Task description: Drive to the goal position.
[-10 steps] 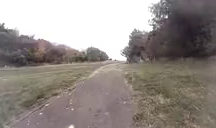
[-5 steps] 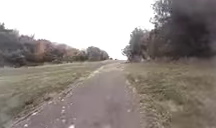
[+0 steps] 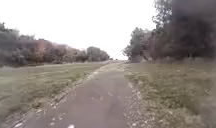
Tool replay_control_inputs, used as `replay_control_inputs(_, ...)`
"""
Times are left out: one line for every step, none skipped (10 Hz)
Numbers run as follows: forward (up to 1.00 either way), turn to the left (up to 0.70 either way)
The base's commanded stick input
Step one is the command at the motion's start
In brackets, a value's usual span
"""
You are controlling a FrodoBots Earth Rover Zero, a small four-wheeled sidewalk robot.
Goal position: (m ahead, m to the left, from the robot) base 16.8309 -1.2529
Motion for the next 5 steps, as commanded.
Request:
replay_control_inputs(0.60, 0.00)
replay_control_inputs(0.60, 0.00)
replay_control_inputs(0.60, 0.00)
replay_control_inputs(0.60, 0.00)
replay_control_inputs(0.60, -0.09)
